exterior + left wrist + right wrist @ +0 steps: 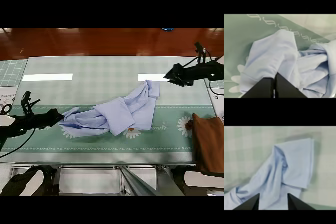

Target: Fold the shirts.

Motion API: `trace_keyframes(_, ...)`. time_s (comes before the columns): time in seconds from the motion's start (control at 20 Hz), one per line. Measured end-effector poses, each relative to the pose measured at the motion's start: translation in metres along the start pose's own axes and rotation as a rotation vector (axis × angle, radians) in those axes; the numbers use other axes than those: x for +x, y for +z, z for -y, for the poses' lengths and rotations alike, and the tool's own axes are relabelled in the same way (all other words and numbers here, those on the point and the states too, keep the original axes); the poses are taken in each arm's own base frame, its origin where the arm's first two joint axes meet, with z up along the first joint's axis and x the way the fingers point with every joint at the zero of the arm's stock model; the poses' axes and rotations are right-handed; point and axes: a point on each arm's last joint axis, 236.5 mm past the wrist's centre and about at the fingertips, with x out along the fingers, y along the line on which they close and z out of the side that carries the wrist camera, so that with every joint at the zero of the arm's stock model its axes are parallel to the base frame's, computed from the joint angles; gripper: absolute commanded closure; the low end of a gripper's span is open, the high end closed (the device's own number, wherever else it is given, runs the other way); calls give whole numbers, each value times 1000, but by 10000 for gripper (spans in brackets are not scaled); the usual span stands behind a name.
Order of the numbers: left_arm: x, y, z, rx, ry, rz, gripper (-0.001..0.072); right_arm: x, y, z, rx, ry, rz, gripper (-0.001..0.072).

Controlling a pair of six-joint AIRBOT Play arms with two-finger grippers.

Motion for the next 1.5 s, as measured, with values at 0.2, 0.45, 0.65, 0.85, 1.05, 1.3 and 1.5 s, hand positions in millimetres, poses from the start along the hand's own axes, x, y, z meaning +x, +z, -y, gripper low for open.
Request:
trace_keyframes(0.2,2,-4,-1,3,-2,-18,689,-5,-94,45,82,-72,-203,303)
trace_keyframes(0.45,3,-6,-1,5,-4,-29,690,24,-200,50,146,-43,-366,303)
trace_keyframes(0.65,3,-7,-1,7,-5,-34,690,56,-221,32,146,-3,-376,303)
trace_keyframes(0.85,3,-8,0,7,-7,-40,690,85,-217,10,179,55,-360,481)
trace_keyframes(1.05,2,-7,0,10,-9,-39,690,101,-203,-18,115,115,-342,692)
trace_keyframes(1.3,-36,43,27,75,-49,68,690,32,-112,-86,-80,253,-133,692)
trace_keyframes(1.5,-115,111,105,201,-170,288,690,-106,-23,-140,-264,255,196,692)
